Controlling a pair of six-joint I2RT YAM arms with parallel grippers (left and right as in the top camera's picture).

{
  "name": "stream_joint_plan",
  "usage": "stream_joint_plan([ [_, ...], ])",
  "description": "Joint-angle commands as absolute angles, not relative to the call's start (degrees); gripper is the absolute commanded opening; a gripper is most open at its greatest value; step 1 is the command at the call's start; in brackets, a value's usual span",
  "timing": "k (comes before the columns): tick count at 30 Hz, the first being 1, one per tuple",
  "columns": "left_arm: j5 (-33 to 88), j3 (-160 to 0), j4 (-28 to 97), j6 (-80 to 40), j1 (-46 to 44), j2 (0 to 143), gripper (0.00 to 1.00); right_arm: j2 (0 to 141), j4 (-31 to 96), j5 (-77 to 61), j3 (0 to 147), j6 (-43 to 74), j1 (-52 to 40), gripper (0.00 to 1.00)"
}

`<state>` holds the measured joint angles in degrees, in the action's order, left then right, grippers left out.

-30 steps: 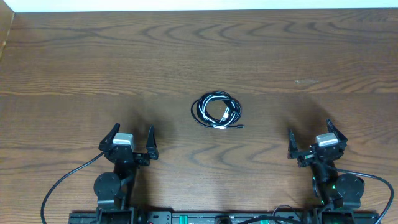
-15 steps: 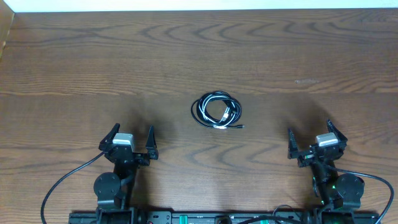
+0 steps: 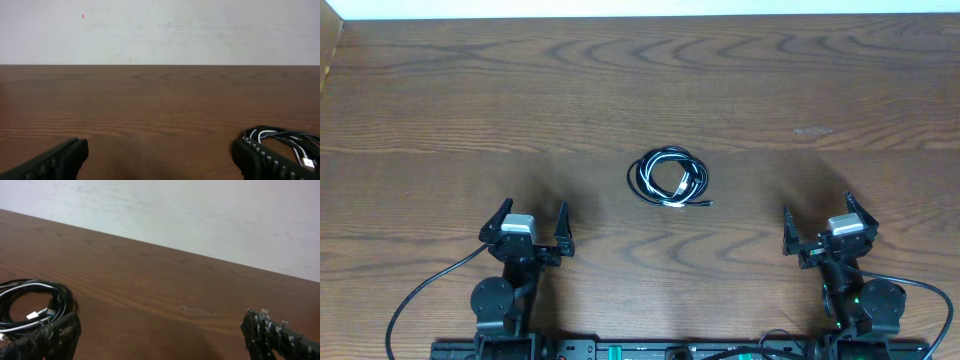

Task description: Untangle cables

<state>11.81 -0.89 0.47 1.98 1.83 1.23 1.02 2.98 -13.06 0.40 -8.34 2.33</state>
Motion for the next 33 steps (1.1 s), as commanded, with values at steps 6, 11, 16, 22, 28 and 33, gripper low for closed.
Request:
stream_joint_plan([
  [6,12.1,-0.2,2.9,2.8,1.8,1.4,0.98,1.2,3.3,-11.9,0.3,-9.5,2.2,0.99],
  [11,12.6,-0.3,2.9,2.8,1.8,1.4,0.98,1.8,3.3,-12.6,0.3,-9.5,2.2,0.99],
  [16,15.8,-1.5,3.0,2.8,1.8,1.4,0.98,4.5,3.5,-17.3,1.2,-7.0,2.2,0.99],
  [22,17.5,-2.0,3.0,2.8,1.8,1.4,0.98,12.3,4.7,-22.0,6.4,-4.4,2.2,0.99],
  [28,18.4,-2.1,3.2,2.8,1.8,1.4,0.98,23.8,10.0,-27.0,16.1,-3.6,2.2,0.99],
  [33,18.9,-2.1,3.2,2.8,1.8,1.4,0.97,34.3,10.1,-30.8,23.2,-3.2,2.2,0.99],
])
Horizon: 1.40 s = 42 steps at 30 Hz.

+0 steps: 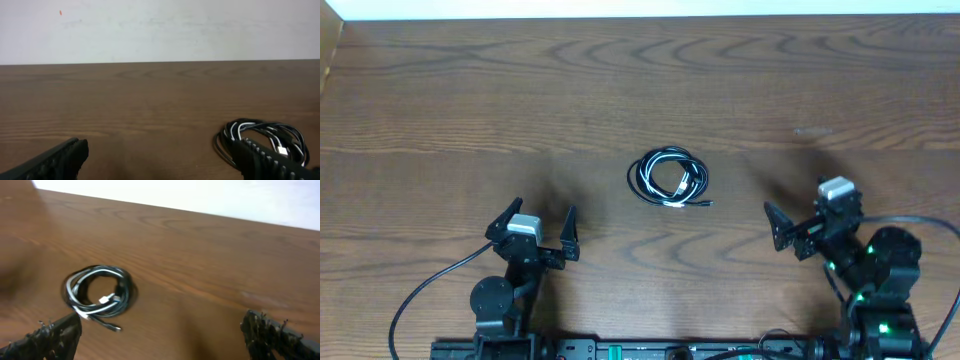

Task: Untangle cables
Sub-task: 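Raise both arms and move grippers toward the cable bundle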

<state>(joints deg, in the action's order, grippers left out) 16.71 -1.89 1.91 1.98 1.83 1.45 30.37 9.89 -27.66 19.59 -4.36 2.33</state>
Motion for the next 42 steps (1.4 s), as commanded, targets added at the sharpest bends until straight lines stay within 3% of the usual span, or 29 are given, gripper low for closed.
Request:
stream_joint_plan([
  [1,18.9,-2.1,3.2,2.8,1.8,1.4,0.98,36.6,10.1,-30.8,24.8,-3.3,2.2,0.99],
  [12,19.0,-5.1,3.2,1.4,1.8,6.3,0.98,52.1,10.1,-31.3,34.1,-8.5,2.2,0.99],
  [25,20.7,-25.6,4.4,1.5,1.8,37.3,0.98,56.1,13.3,-32.0,39.2,-14.0,2.2,0.99],
  [42,21.9,-58.7,30.3,1.6,1.8,62.8,0.98,67.0,27.5,-32.0,55.3,-17.5,0.9,0.99],
])
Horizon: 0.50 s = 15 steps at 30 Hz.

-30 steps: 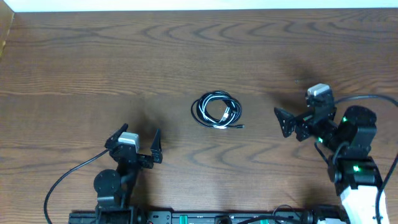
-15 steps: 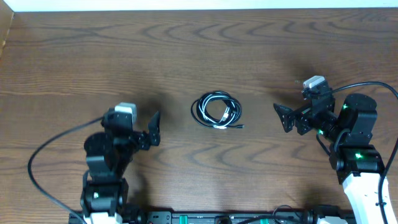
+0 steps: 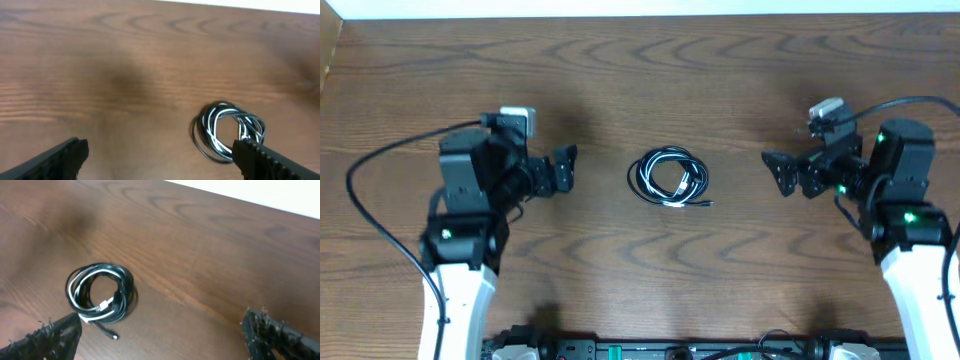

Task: Untangle cables
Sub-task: 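Raise both arms and move grippers toward the cable bundle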

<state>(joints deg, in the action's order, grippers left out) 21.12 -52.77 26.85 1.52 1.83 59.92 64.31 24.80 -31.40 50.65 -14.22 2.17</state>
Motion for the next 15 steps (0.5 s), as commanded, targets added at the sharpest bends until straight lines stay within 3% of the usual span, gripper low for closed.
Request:
stream_joint_plan([
  [1,21.9,-60.7,32.4,1.7,1.8,64.2,0.98,68.2,29.3,-31.7,57.1,-18.4,0.3,0.99],
  [7,21.9,-67.8,41.6,1.9,1.8,71.4,0.98,76.8,37.8,-26.9,66.8,-19.8,-4.3,0.99],
  [15,24.3,-67.7,43.9,-0.8,1.8,72.9,0.98,79.8,37.0,-28.0,67.9,-17.9,-6.5,0.99],
])
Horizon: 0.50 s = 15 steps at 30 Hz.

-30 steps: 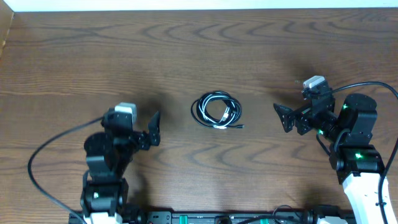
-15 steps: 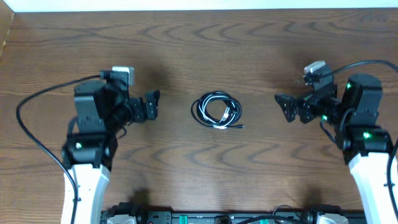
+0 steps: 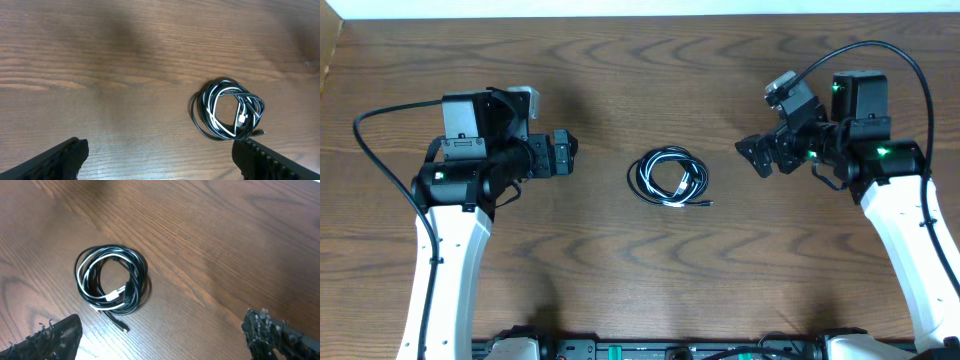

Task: Untangle cables
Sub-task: 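Raise both arms and move grippers toward the cable bundle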

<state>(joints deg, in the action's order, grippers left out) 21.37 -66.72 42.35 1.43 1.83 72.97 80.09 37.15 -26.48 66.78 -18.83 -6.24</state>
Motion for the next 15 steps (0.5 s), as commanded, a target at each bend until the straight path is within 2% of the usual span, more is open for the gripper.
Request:
stream_joint_plan([
  [1,25.3,-67.7,44.8,-1.8,1.8,72.9,0.98,79.8,37.1,-29.2,67.9,-16.3,-6.5,0.99],
  [7,28.5,-67.7,44.7,-2.4,0.6,73.9,0.98,79.8,36.1,-32.5,67.9,-9.2,-6.5,0.99],
  [9,27.8,-67.7,44.5,-3.2,-1.3,75.6,1.0,79.8,35.4,-29.6,67.9,-6.8,-6.5,0.89],
  [11,24.5,-67.7,44.1,-6.2,-3.7,78.1,0.99,79.8,35.1,-25.6,67.9,-2.8,-6.3,0.86],
  [15,19.9,-67.7,39.1,-12.2,-9.5,85.5,0.88,79.8,35.0,-20.9,67.9,1.7,-5.6,0.81],
])
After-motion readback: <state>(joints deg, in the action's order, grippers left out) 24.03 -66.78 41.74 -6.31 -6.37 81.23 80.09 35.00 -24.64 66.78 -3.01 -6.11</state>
